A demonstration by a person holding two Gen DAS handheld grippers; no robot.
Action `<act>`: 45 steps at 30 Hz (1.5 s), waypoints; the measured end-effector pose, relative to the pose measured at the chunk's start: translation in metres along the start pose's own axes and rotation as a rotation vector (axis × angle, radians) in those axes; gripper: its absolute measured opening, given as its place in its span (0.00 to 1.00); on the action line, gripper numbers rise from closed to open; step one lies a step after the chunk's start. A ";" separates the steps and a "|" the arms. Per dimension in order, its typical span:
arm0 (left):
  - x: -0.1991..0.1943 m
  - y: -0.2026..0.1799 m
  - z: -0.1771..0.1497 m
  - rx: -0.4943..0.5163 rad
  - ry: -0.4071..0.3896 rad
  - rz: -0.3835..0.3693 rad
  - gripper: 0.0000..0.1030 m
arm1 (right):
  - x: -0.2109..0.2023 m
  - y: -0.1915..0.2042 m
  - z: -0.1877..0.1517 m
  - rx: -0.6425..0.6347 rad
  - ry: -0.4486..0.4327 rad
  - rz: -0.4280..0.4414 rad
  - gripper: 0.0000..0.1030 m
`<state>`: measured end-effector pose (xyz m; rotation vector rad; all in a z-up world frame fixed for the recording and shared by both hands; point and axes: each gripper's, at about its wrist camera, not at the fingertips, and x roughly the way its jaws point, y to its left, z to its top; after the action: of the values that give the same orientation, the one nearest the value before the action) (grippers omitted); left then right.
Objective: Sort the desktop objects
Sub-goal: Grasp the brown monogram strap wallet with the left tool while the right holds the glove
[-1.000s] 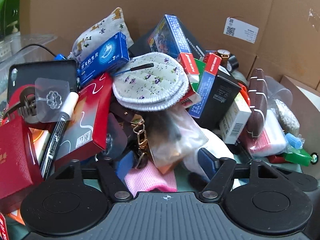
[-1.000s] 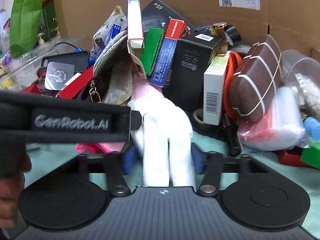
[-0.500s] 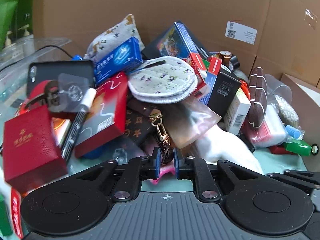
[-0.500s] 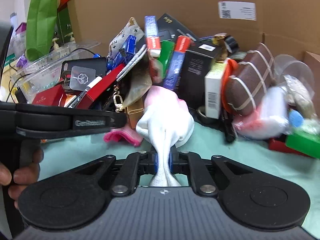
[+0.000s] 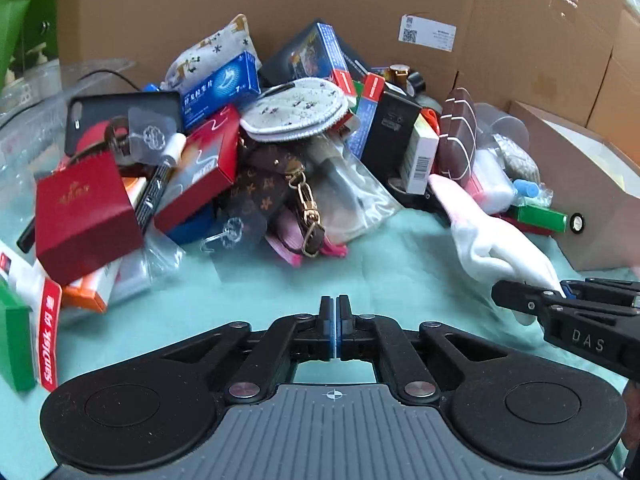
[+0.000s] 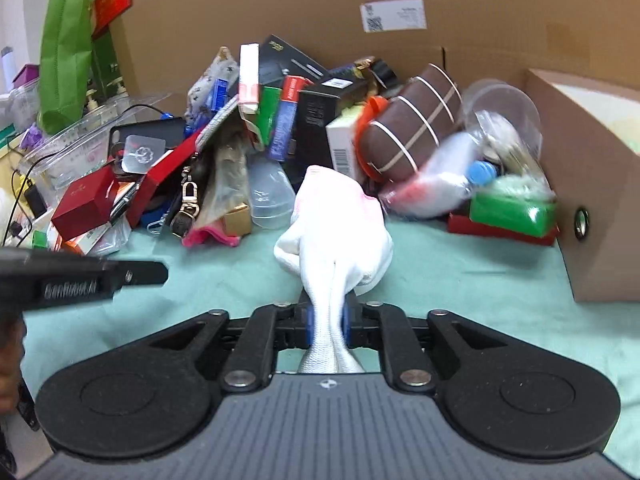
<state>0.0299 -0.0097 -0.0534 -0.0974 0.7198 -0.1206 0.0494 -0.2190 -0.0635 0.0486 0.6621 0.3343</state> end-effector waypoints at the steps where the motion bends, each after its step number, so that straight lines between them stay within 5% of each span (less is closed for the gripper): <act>1: 0.001 0.001 0.001 -0.010 -0.018 0.013 0.25 | 0.000 0.000 0.000 -0.002 -0.003 -0.006 0.24; 5: 0.006 0.004 0.014 -0.043 -0.078 0.073 0.47 | -0.002 0.006 -0.001 -0.024 -0.024 -0.011 0.45; 13: 0.037 0.005 0.040 -0.043 -0.083 0.096 0.48 | 0.006 0.009 -0.002 -0.016 -0.008 -0.009 0.47; 14: 0.042 0.006 0.040 -0.049 -0.074 0.088 0.45 | 0.006 0.009 -0.002 -0.016 -0.006 -0.008 0.47; 15: 0.043 0.005 0.040 -0.045 -0.071 0.098 0.20 | 0.007 0.010 -0.002 -0.017 -0.004 -0.007 0.47; 17: 0.042 0.004 0.040 -0.019 -0.063 0.070 0.05 | 0.008 0.010 -0.002 -0.020 -0.003 -0.004 0.47; 24: 0.002 0.002 0.041 0.011 -0.122 0.040 0.00 | 0.009 0.011 -0.001 -0.032 0.008 0.017 0.19; 28: -0.033 -0.008 0.039 0.037 -0.126 -0.097 0.00 | 0.004 0.009 -0.002 -0.033 0.001 0.013 0.17; 32: -0.042 -0.024 0.028 0.092 -0.127 -0.052 0.00 | 0.000 0.006 -0.004 -0.013 -0.004 0.014 0.20; 33: -0.038 -0.023 0.027 0.085 -0.137 -0.016 0.22 | 0.000 0.007 -0.004 -0.010 -0.004 0.013 0.21; 36: -0.015 -0.013 0.033 0.025 -0.135 0.052 0.33 | -0.002 0.007 -0.004 -0.013 -0.007 0.014 0.21; 45: 0.043 -0.007 0.034 -0.006 -0.047 0.052 0.41 | 0.006 0.004 -0.002 -0.003 0.010 0.010 0.29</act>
<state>0.0840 -0.0208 -0.0551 -0.0866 0.6757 -0.0664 0.0516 -0.2136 -0.0677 0.0478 0.6717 0.3455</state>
